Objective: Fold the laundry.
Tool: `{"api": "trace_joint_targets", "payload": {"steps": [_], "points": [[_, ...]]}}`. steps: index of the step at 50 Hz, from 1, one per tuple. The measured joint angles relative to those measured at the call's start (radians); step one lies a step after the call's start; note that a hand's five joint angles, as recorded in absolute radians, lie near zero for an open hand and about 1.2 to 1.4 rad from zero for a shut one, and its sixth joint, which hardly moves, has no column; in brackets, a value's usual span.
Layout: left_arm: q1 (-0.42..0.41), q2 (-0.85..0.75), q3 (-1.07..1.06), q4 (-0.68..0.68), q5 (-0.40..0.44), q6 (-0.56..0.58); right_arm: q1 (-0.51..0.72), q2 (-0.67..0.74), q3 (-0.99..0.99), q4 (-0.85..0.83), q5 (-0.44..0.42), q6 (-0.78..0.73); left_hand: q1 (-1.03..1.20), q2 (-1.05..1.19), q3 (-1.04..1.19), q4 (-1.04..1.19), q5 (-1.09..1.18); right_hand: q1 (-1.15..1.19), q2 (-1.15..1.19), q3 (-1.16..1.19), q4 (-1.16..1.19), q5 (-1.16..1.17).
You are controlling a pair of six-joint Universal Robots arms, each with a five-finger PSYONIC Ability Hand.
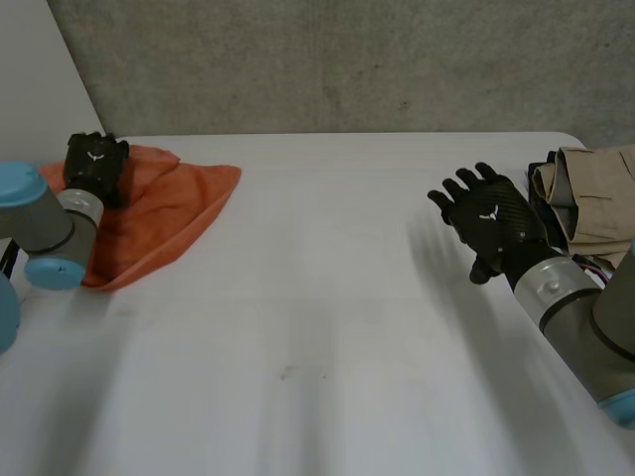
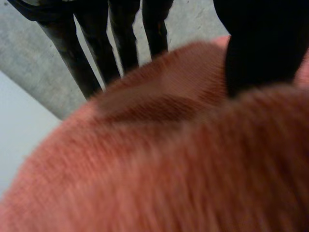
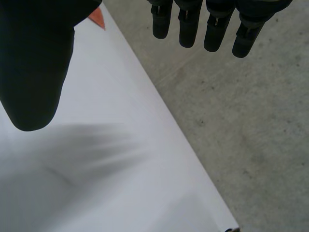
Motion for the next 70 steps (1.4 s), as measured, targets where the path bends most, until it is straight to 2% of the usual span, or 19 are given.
{"api": "trace_joint_targets", "payload": {"steps": [2,3,4,8,13,19,24,28,31,35,37,39,40,41,43,48,53,60,70], "points": [[-0.002,-0.01,0.011,0.008,0.008,-0.001,-0.002,0.0,0.009,-0.001,-0.001,0.0,0.0,0.0,0.0,0.0,0.0,0.0,0.0,0.0,0.0,0.0],[-0.005,-0.014,0.017,0.012,0.013,-0.002,-0.004,-0.001,0.016,-0.002,-0.001,0.0,0.346,0.4,0.4,0.402,0.369,0.0,0.0,0.0,0.0,0.0],[-0.011,-0.013,0.021,0.015,0.013,-0.003,-0.005,-0.001,0.023,-0.003,-0.002,0.001,0.39,0.504,0.507,0.518,0.491,0.0,0.0,0.0,0.0,0.0],[-0.036,0.029,0.014,0.015,-0.005,-0.007,-0.006,-0.002,0.032,-0.005,-0.003,0.002,0.39,0.526,0.534,0.551,0.515,0.0,0.0,0.0,0.0,0.0],[-0.081,0.209,-0.065,0.013,-0.046,-0.039,-0.007,-0.004,0.034,-0.005,-0.002,0.003,0.39,0.532,0.552,0.558,0.514,0.0,0.0,0.0,0.0,0.0],[-0.162,0.497,-0.229,0.012,-0.061,-0.203,-0.008,-0.012,0.033,-0.006,0.001,0.004,0.39,0.532,0.556,0.561,0.514,0.0,0.0,0.0,0.0,0.0],[-0.279,0.737,-0.39,0.007,-0.035,-0.457,-0.014,-0.024,0.031,-0.007,0.024,0.007,0.391,0.532,0.556,0.562,0.514,0.0,0.0,0.0,0.0,0.0],[-0.385,0.845,-0.515,0.01,0.026,-0.611,-0.027,-0.043,0.026,-0.007,0.072,0.01,0.391,0.533,0.556,0.562,0.527,0.0,0.0,0.0,0.0,0.0],[-0.486,0.851,-0.602,0.013,0.075,-0.667,-0.041,-0.062,0.023,-0.006,0.117,0.012,0.391,0.534,0.556,0.562,0.531,0.0,0.0,0.0,0.0,0.0],[-0.637,0.757,-0.668,0.011,0.11,-0.67,-0.067,-0.082,0.021,-0.006,0.165,0.015,0.391,0.536,0.559,0.561,0.531,0.0,0.0,0.0,0.0,0.0],[-0.711,0.678,-0.679,0.007,0.117,-0.644,-0.084,-0.089,0.02,-0.005,0.181,0.017,0.319,0.406,0.431,0.442,0.456,0.0,0.0,0.0,0.0,0.0],[-0.76,0.611,-0.678,0.0,0.118,-0.607,-0.1,-0.093,0.019,-0.002,0.19,0.02,0.319,0.406,0.431,0.442,0.456,0.0,0.0,0.0,0.0,0.0],[-0.773,0.591,-0.677,-0.004,0.118,-0.592,-0.105,-0.093,0.018,-0.002,0.191,0.022,-0.077,0.018,0.049,0.054,0.083,0.0,0.0,0.0,0.0,0.0],[-0.791,0.561,-0.673,-0.01,0.117,-0.563,-0.114,-0.094,0.017,0.0,0.193,0.024,-0.257,-0.145,-0.114,-0.131,-0.102,0.0,0.0,0.0,0.0,0.0],[-0.807,0.53,-0.666,-0.022,0.114,-0.515,-0.123,-0.094,0.016,0.002,0.194,0.027,-0.361,-0.295,-0.264,-0.287,-0.261,0.0,0.0,0.0,0.0,0.0],[-0.796,0.56,-0.653,-0.041,0.097,-0.429,-0.134,-0.095,0.011,0.014,0.19,0.033,-0.376,-0.341,-0.314,-0.328,-0.314,0.0,0.0,0.0,0.0,0.0],[-0.725,0.674,-0.664,-0.05,0.071,-0.403,-0.131,-0.114,0.004,0.054,0.183,0.034,-0.405,-0.361,-0.335,-0.347,-0.332,0.0,0.0,0.0,0.0,0.0],[-0.529,0.834,-0.743,-0.064,0.053,-0.396,-0.085,-0.164,-0.017,0.237,0.132,0.036,-0.414,-0.374,-0.343,-0.362,-0.344,0.0,0.0,0.0,0.0,0.0],[-0.252,0.836,-0.845,-0.14,0.056,-0.373,0.052,-0.17,-0.058,0.49,0.077,0.112,-0.414,-0.374,-0.343,-0.362,-0.344,0.0,0.0,0.0,0.0,0.0]]}}
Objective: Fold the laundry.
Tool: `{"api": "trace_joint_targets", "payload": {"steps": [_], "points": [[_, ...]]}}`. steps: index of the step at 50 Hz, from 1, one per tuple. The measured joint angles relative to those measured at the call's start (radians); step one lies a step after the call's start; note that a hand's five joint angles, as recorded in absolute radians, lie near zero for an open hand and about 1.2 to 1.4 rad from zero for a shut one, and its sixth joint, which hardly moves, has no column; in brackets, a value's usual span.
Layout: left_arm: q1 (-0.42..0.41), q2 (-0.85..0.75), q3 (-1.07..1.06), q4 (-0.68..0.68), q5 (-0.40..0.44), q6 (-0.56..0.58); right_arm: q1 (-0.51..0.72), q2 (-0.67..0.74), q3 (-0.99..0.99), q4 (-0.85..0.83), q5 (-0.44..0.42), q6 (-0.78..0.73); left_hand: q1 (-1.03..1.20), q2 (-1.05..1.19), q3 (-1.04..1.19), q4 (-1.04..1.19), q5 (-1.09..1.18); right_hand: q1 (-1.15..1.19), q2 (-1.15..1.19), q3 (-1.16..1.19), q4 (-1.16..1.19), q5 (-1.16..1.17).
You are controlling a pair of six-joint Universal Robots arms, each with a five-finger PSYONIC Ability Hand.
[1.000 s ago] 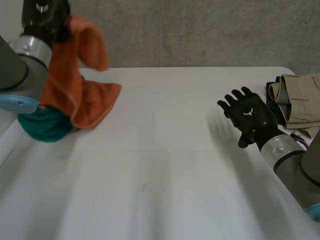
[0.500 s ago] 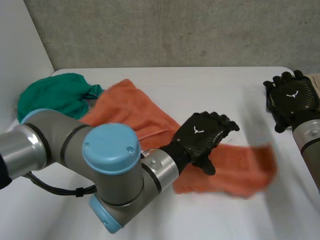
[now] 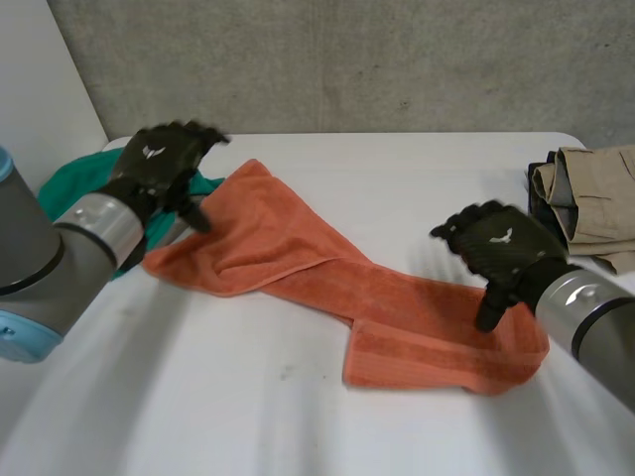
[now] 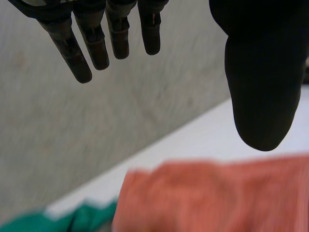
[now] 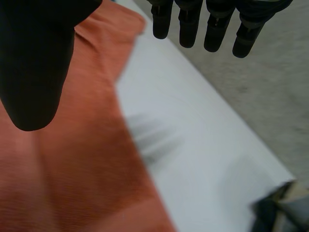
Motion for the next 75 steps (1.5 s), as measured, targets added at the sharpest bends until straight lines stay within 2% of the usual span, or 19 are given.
{"api": "trace_joint_targets", "payload": {"steps": [5,10,16,20,24,34,49,53,55,56,57,64,65,67,73,75], "points": [[0.084,-0.073,-0.021,-0.026,0.004,0.102,0.069,0.041,-0.001,0.042,-0.003,0.036,0.0,0.0,0.0,0.0,0.0,0.0,0.0,0.0,0.0,0.0],[0.127,-0.161,-0.012,-0.029,0.009,0.241,0.143,0.114,0.004,0.028,0.007,0.043,0.0,0.0,0.0,0.0,0.001,0.0,0.0,0.0,0.0,0.0],[0.122,-0.275,0.009,-0.036,0.005,0.368,0.208,0.184,0.029,-0.051,0.046,0.04,0.099,0.101,0.091,0.106,0.123,0.0,0.0,0.0,0.0,0.0],[0.106,-0.307,0.008,-0.038,0.004,0.395,0.221,0.208,0.049,-0.108,0.085,0.035,0.133,0.14,0.136,0.15,0.167,0.0,0.0,0.0,0.0,0.0],[0.102,-0.31,0.002,-0.038,0.007,0.395,0.222,0.221,0.057,-0.139,0.106,0.031,0.134,0.149,0.146,0.16,0.177,0.026,0.042,0.044,0.042,0.041],[0.102,-0.337,0.028,-0.022,0.012,0.386,0.219,0.237,0.061,-0.165,0.109,0.03,0.134,0.151,0.146,0.16,0.178,0.259,0.267,0.269,0.27,0.267],[0.064,-0.477,0.205,-0.009,0.009,0.385,0.217,0.24,0.069,-0.171,0.109,0.03,0.189,0.195,0.192,0.203,0.219,0.285,0.311,0.316,0.315,0.314],[0.058,-0.51,0.254,-0.009,0.008,0.385,0.215,0.24,0.07,-0.171,0.11,0.029,0.326,0.321,0.306,0.321,0.329,0.295,0.323,0.327,0.325,0.323],[0.055,-0.526,0.281,-0.009,0.008,0.385,0.212,0.24,0.071,-0.171,0.11,0.029,0.649,0.63,0.62,0.634,0.631,0.338,0.377,0.378,0.375,0.366],[0.053,-0.53,0.29,-0.009,0.008,0.385,0.211,0.24,0.071,-0.171,0.11,0.029,0.691,0.673,0.663,0.663,0.66,0.365,0.411,0.41,0.407,0.4],[0.051,-0.537,0.306,-0.008,0.006,0.384,0.21,0.24,0.071,-0.172,0.11,0.028,0.825,0.836,0.825,0.841,0.831,0.425,0.485,0.483,0.479,0.47],[0.04,-0.55,0.352,-0.003,-0.003,0.381,0.206,0.237,0.072,-0.171,0.109,0.026,0.833,0.911,0.899,0.919,0.872,0.482,0.577,0.58,0.579,0.563],[0.033,-0.526,0.365,0.003,-0.017,0.354,0.205,0.218,0.07,-0.164,0.106,0.017,0.833,0.911,0.899,0.919,0.872,0.796,0.904,0.898,0.897,0.872],[0.029,-0.504,0.369,0.006,-0.024,0.33,0.205,0.208,0.07,-0.16,0.104,0.012,0.833,0.911,0.899,0.919,0.872,0.854,0.939,0.93,0.925,0.909],[0.019,-0.386,0.376,0.022,-0.045,0.2,0.206,0.086,0.088,-0.029,0.045,-0.145,0.833,0.911,0.899,0.919,0.872,0.876,0.965,0.97,0.977,0.936],[0.018,-0.344,0.379,0.031,-0.046,0.157,0.206,0.048,0.104,0.095,0.008,-0.271,0.833,0.911,0.899,0.92,0.872,0.876,0.965,0.97,0.977,0.936]]}}
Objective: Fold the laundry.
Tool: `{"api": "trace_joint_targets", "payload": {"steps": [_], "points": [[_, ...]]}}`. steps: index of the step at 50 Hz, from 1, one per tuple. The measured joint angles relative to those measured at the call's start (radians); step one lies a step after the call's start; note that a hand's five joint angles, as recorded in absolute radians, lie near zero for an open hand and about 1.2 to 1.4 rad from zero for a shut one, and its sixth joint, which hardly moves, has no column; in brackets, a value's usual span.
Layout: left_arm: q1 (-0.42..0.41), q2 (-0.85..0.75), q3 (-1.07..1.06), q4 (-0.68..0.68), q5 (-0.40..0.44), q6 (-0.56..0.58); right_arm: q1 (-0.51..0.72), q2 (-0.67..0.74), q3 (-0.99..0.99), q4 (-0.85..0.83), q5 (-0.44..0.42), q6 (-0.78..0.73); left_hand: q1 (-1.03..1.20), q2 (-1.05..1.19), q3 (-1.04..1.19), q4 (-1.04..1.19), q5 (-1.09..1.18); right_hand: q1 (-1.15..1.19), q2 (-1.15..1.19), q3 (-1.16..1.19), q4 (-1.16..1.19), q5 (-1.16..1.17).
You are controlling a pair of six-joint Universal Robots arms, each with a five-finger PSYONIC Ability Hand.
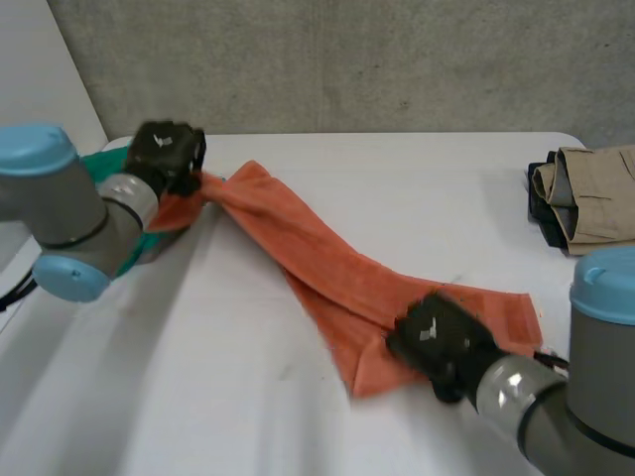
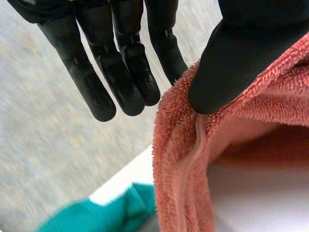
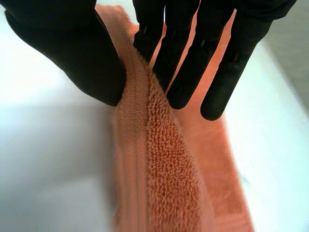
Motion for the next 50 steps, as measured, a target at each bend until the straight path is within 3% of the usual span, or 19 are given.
{"api": "trace_joint_targets", "payload": {"steps": [4,5,9,10,14,20,27,32,41,47,50], "points": [[-0.002,0.047,0.009,0.017,-0.001,-0.04,0.0,-0.031,0.026,0.206,-0.045,-0.188,0.0,0.001,0.001,0.003,0.0,-0.007,-0.021,-0.016,-0.018,-0.013],[-0.003,0.053,0.011,0.021,-0.002,-0.045,0.0,-0.035,0.028,0.24,-0.053,-0.218,0.0,0.001,0.001,0.003,0.0,-0.076,-0.13,-0.132,-0.137,-0.118],[-0.019,0.074,0.027,0.032,-0.004,-0.053,-0.001,-0.041,0.01,0.305,-0.068,-0.297,0.0,0.002,0.001,0.003,0.0,-0.721,-0.801,-0.786,-0.775,-0.769],[-0.023,0.077,0.029,0.033,-0.005,-0.053,-0.001,-0.041,0.0,0.294,-0.067,-0.295,0.0,0.002,0.001,0.003,0.0,-0.771,-0.852,-0.842,-0.837,-0.828],[-0.047,0.099,0.033,0.034,-0.006,-0.054,-0.003,-0.045,-0.056,0.191,-0.047,-0.225,0.0,0.002,0.001,0.003,0.0,-0.856,-0.943,-0.951,-0.954,-0.936],[-0.089,0.187,0.017,0.026,-0.006,-0.087,-0.023,-0.068,-0.187,-0.044,0.001,0.078,0.002,0.002,0.002,0.004,0.0,-0.856,-0.943,-0.953,-0.957,-0.936],[-0.113,0.322,-0.022,0.023,0.0,-0.152,-0.08,-0.02,-0.307,-0.09,0.006,0.329,0.006,0.003,0.002,0.004,0.0,-0.865,-0.961,-0.971,-0.978,-0.936],[-0.124,0.416,-0.047,0.024,0.003,-0.174,-0.088,0.133,-0.422,-0.039,0.004,0.398,0.01,0.003,0.002,0.004,0.0,-0.865,-0.961,-0.971,-0.978,-0.936],[-0.144,0.531,-0.055,0.028,0.009,-0.178,-0.075,0.545,-0.794,0.188,0.002,0.475,0.011,0.005,0.006,0.004,0.0,-0.85,-0.945,-0.953,-0.96,-0.918],[-0.139,0.53,-0.043,0.038,0.011,-0.175,-0.081,0.697,-1.034,0.265,0.022,0.555,0.011,0.005,0.006,0.004,0.0,0.024,-0.063,-0.09,-0.101,-0.062],[-0.132,0.52,-0.03,0.049,0.011,-0.175,-0.09,0.707,-1.133,0.269,0.047,0.583,0.011,0.006,0.006,0.004,0.0,0.048,0.002,-0.003,-0.007,0.008]]}}
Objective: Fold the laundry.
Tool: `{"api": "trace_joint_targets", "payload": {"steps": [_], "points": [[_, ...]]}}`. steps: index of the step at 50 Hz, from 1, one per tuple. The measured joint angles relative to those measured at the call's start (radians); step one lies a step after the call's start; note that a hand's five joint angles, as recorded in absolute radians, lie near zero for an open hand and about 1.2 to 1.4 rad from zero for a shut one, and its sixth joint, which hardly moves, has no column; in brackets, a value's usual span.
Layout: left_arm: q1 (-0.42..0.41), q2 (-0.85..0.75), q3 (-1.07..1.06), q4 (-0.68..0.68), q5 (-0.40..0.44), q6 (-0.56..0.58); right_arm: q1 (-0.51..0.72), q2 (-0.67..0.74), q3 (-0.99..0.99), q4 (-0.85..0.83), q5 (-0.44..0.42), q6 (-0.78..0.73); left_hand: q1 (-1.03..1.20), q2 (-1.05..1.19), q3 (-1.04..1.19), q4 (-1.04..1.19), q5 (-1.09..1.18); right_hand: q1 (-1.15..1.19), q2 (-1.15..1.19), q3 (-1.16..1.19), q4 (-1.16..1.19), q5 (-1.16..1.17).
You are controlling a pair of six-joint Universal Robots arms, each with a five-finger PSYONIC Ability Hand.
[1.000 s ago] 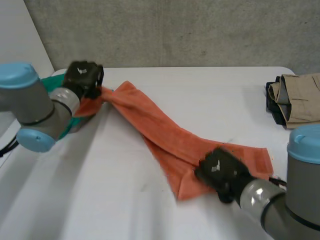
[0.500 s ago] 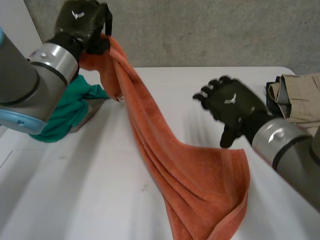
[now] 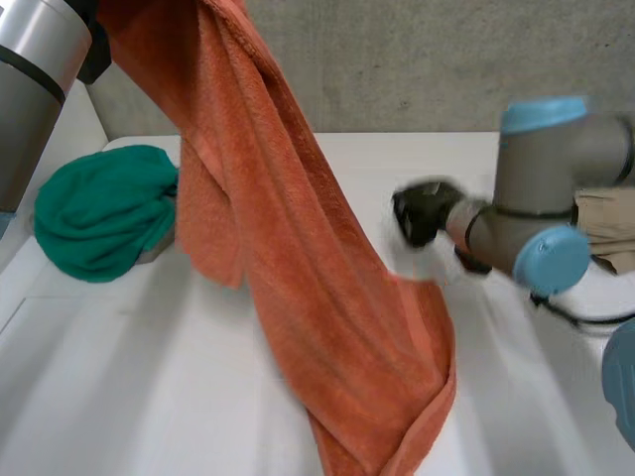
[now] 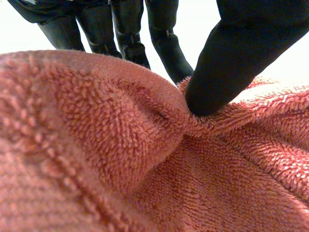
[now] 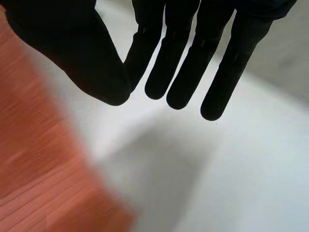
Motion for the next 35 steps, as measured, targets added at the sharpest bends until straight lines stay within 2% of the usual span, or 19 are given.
{"api": "trace_joint_targets", "payload": {"steps": [4,8,14,18,19,23,24,29,35], "points": [[0.03,-0.053,0.051,0.057,-0.005,0.003,-0.038,-0.08,-0.136,-0.087,0.073,0.02,0.0,0.0,0.001,0.0,0.0,0.0,0.0,0.004,0.01,0.0],[0.081,-0.112,0.116,0.116,-0.015,0.002,-0.077,-0.192,-0.165,-0.23,0.124,0.016,0.0,0.001,0.001,0.0,0.0,0.0,0.0,0.004,0.01,0.0],[0.144,-0.195,0.22,0.168,-0.022,-0.002,-0.124,-0.371,-0.082,-0.428,0.148,-0.018,0.0,0.001,0.001,0.0,0.0,0.0,0.0,0.004,0.01,0.0],[0.15,-0.218,0.24,0.17,-0.021,-0.006,-0.131,-0.414,-0.017,-0.45,0.139,-0.034,0.0,0.001,0.001,0.0,0.011,0.0,0.0,0.004,0.01,0.0],[0.146,-0.229,0.237,0.166,-0.018,-0.011,-0.131,-0.43,0.042,-0.44,0.123,-0.044,0.0,0.001,0.001,0.0,0.013,-0.159,-0.188,-0.183,-0.184,-0.162],[0.116,-0.225,0.187,0.157,-0.009,-0.031,-0.126,-0.393,0.126,-0.366,0.062,-0.049,0.0,0.001,0.001,0.0,0.013,-0.833,-0.864,-0.847,-0.849,-0.844],[0.109,-0.22,0.175,0.155,-0.008,-0.036,-0.125,-0.376,0.135,-0.348,0.046,-0.048,0.0,0.001,0.001,0.0,0.013,-0.902,-0.928,-0.916,-0.917,-0.907],[0.066,-0.143,0.091,0.151,0.015,-0.055,-0.111,-0.23,0.1,-0.266,-0.046,-0.038,0.0,0.001,0.001,0.0,0.013,-0.929,-0.968,-0.969,-0.972,-0.945],[0.04,-0.005,-0.015,0.15,0.076,-0.061,-0.051,-0.028,-0.072,-0.212,-0.148,-0.029,0.0,0.001,0.001,0.0,0.013,-0.929,-0.968,-0.969,-0.972,-0.945]]}}
